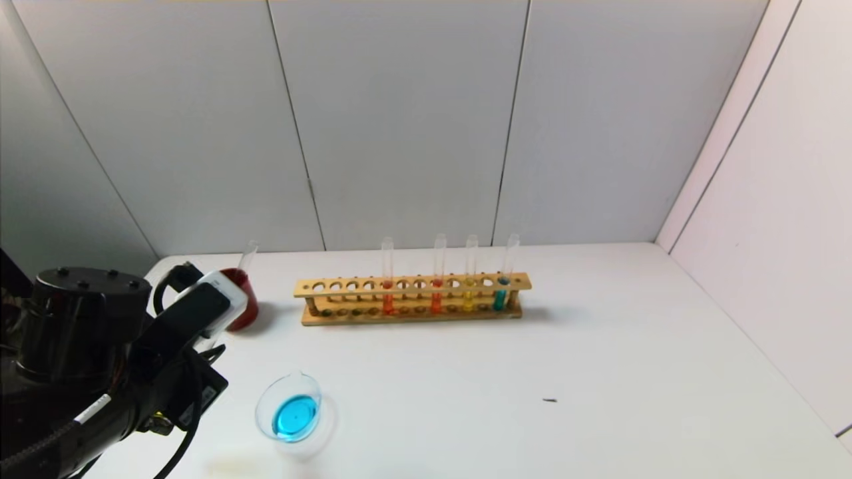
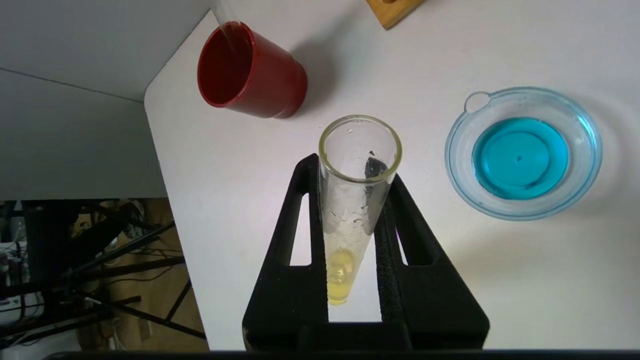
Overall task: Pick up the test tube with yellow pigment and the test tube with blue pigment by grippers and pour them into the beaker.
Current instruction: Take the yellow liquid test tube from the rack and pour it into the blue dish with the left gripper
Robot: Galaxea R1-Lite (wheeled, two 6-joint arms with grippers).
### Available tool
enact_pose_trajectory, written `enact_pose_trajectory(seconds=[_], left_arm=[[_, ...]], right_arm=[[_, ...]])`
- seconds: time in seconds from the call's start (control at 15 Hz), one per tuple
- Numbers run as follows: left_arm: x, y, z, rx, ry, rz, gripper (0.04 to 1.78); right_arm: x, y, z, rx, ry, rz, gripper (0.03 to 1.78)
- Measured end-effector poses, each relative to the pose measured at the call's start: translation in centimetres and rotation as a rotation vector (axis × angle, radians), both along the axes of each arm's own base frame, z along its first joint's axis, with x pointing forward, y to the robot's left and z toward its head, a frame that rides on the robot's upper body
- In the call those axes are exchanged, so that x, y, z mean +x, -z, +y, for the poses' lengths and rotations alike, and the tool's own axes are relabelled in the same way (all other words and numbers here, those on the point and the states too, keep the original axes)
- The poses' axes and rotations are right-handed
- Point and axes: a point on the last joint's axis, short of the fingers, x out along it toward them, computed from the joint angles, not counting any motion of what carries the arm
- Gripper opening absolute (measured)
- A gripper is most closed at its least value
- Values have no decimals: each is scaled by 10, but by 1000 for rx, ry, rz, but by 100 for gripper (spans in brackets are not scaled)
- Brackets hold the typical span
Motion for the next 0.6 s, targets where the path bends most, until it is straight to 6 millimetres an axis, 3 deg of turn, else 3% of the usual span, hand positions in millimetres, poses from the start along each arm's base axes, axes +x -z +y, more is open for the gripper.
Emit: enact_pose_trajectory(seconds=[0.6], left_arm=[[-4,38,-5,200,40,153,32]], right_arm=[[0,0,0,0,0,0,170]])
